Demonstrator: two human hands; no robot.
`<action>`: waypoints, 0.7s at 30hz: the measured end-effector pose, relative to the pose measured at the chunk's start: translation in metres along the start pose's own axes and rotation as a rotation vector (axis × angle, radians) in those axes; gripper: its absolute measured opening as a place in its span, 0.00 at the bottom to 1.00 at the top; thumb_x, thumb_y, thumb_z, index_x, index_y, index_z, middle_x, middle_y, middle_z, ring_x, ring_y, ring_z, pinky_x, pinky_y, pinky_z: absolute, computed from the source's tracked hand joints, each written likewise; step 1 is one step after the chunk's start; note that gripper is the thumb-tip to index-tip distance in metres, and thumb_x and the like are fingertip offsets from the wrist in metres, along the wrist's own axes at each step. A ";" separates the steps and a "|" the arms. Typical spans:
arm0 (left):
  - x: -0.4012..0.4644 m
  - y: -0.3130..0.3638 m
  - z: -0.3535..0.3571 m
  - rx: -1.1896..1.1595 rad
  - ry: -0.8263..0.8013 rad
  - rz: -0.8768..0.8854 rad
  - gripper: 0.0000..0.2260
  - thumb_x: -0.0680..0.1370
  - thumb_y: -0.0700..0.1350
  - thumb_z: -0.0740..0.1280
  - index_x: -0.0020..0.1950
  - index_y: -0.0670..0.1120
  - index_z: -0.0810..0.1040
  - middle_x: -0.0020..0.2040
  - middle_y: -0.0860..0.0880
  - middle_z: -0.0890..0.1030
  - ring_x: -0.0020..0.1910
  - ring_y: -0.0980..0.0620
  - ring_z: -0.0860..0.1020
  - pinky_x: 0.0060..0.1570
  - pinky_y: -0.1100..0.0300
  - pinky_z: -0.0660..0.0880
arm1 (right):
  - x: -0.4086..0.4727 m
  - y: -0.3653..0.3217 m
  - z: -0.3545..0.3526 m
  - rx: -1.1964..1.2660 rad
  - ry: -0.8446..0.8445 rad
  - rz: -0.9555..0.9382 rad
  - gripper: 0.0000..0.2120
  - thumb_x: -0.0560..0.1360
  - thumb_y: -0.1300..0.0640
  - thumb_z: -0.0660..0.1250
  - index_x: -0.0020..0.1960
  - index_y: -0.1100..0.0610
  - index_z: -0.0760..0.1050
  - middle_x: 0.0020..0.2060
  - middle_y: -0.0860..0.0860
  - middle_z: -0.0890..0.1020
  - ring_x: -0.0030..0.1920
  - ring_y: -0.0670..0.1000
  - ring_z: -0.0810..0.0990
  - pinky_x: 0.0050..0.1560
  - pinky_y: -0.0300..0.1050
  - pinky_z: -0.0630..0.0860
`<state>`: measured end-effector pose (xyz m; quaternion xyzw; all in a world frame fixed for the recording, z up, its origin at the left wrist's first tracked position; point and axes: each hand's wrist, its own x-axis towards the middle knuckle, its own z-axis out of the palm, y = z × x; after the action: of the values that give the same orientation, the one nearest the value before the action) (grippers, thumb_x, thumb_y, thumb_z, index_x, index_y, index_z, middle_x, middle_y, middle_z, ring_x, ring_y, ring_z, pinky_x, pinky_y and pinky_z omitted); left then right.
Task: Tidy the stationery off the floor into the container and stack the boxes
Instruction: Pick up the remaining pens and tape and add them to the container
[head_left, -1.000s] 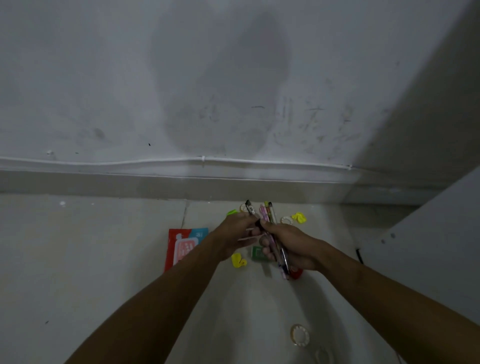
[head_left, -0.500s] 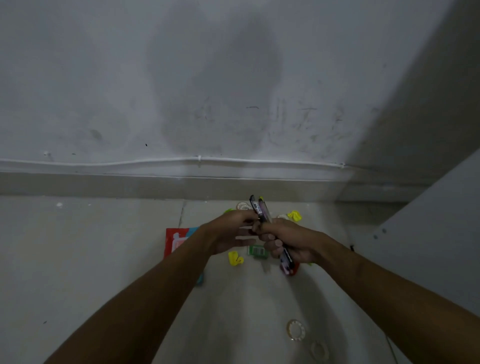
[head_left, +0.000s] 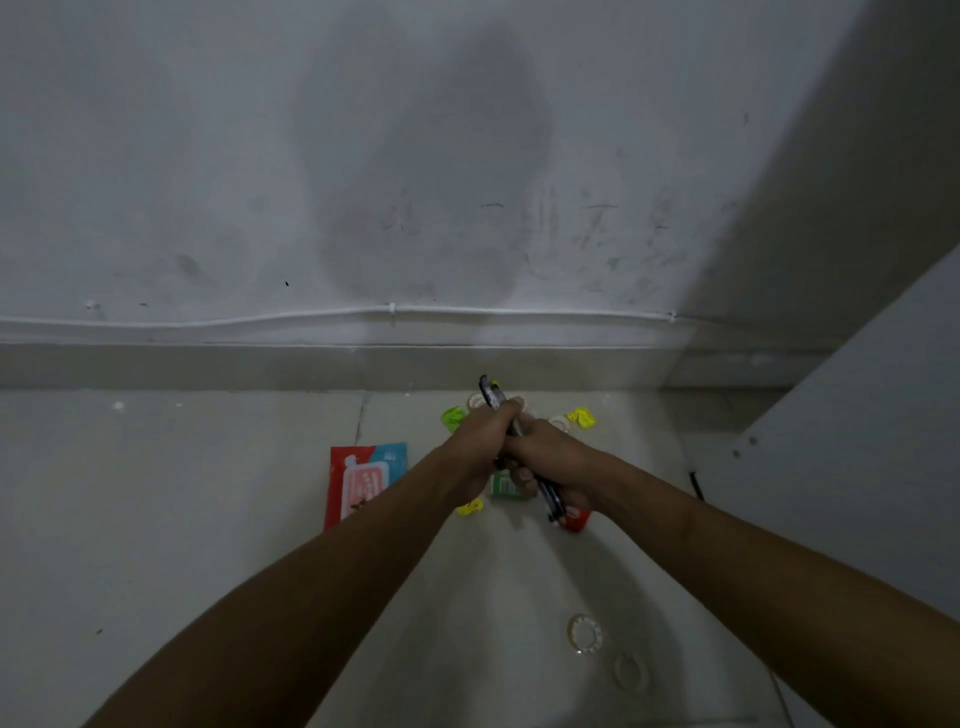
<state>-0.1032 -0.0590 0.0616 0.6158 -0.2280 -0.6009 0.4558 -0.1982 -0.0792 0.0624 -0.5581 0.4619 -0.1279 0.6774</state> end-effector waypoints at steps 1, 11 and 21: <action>0.001 0.001 0.000 -0.008 0.027 0.034 0.11 0.81 0.46 0.58 0.47 0.41 0.75 0.39 0.44 0.78 0.34 0.49 0.75 0.32 0.61 0.70 | -0.001 -0.001 0.000 0.004 -0.016 -0.003 0.06 0.78 0.63 0.59 0.48 0.54 0.73 0.24 0.49 0.70 0.22 0.44 0.67 0.21 0.35 0.65; 0.006 0.002 -0.009 -0.321 0.180 0.069 0.14 0.81 0.42 0.54 0.35 0.42 0.65 0.29 0.44 0.74 0.23 0.51 0.76 0.23 0.63 0.73 | -0.019 -0.004 -0.009 -0.047 -0.231 0.086 0.05 0.78 0.56 0.64 0.51 0.55 0.76 0.44 0.54 0.83 0.40 0.49 0.83 0.36 0.37 0.77; 0.012 -0.010 -0.024 0.026 0.164 0.079 0.13 0.80 0.44 0.58 0.36 0.46 0.64 0.29 0.48 0.63 0.21 0.55 0.62 0.20 0.67 0.61 | -0.022 0.017 -0.040 -0.200 -0.220 0.191 0.19 0.76 0.44 0.64 0.59 0.56 0.75 0.47 0.52 0.86 0.45 0.50 0.85 0.37 0.38 0.78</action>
<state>-0.0805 -0.0577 0.0435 0.6593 -0.2216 -0.5272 0.4882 -0.2468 -0.0841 0.0596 -0.5870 0.4461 0.0454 0.6741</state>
